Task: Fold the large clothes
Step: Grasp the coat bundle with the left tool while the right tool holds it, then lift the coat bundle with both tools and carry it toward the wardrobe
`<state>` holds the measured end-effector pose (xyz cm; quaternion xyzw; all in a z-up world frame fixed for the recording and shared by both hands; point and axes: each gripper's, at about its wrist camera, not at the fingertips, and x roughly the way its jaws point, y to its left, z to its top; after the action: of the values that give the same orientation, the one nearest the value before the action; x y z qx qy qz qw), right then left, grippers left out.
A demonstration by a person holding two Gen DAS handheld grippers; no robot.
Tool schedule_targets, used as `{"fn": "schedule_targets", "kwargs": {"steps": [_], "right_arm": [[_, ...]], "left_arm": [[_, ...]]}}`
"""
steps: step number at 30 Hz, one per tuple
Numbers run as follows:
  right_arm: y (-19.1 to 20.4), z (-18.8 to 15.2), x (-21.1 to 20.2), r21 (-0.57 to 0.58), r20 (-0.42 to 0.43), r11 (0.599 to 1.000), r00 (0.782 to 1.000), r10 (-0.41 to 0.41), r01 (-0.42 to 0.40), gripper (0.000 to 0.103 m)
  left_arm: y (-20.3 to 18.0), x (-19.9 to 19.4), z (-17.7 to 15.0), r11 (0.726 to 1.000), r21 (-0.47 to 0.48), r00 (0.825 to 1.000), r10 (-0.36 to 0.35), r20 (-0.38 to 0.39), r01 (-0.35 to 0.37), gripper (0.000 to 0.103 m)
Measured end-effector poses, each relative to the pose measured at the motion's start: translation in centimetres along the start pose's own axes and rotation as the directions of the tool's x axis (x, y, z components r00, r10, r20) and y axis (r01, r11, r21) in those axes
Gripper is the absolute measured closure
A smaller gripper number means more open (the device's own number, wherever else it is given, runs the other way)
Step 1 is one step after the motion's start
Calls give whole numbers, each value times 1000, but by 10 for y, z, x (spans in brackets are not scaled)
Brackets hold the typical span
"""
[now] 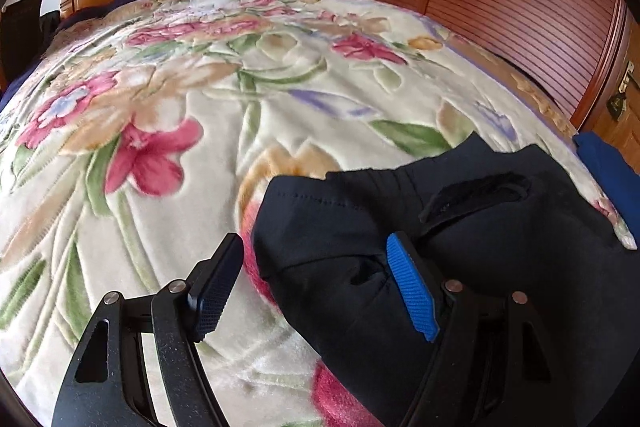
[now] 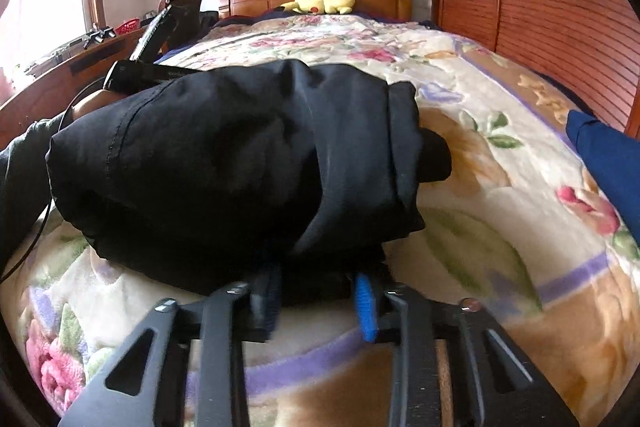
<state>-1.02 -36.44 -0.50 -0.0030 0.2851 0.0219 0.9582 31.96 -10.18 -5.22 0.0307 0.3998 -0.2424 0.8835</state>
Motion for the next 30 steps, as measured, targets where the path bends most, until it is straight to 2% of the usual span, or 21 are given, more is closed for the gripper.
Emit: {"fn": "schedule_targets", "kwargs": {"steps": [1,5,8,10,13,18,25,30], "right_arm": [[0,0,-2,5,12,1000,1000,-5,5,86],[-5,2,-10,34,62,999,998,-26,24,93],[-10,1,-15,53,85,997,995,-52,47,94],[-14,1,-16,64,96,996,993,-74,68,94],[-16,0,-18,81,110,993,989,-98,89,95],[-21,2,-29,95,145,990,983,-113,100,95],[-23,-6,-44,91,179,992,978,-103,88,96],[-36,-2,-59,78,218,992,970,-112,97,96]], "left_arm": [[-2,1,-1,1000,3,1000,-9,-6,9,37],[-10,4,-1,1000,25,999,-18,-38,19,47],[-18,1,-2,999,52,999,-12,-47,14,62],[-25,-5,-4,997,75,999,2,-40,1,76],[-32,-14,-6,996,89,999,22,-26,-19,84],[-44,-43,-9,993,103,997,57,43,-61,90],[-73,-86,0,984,134,987,97,127,-114,92],[-99,-108,7,977,162,982,115,149,-139,93]]}}
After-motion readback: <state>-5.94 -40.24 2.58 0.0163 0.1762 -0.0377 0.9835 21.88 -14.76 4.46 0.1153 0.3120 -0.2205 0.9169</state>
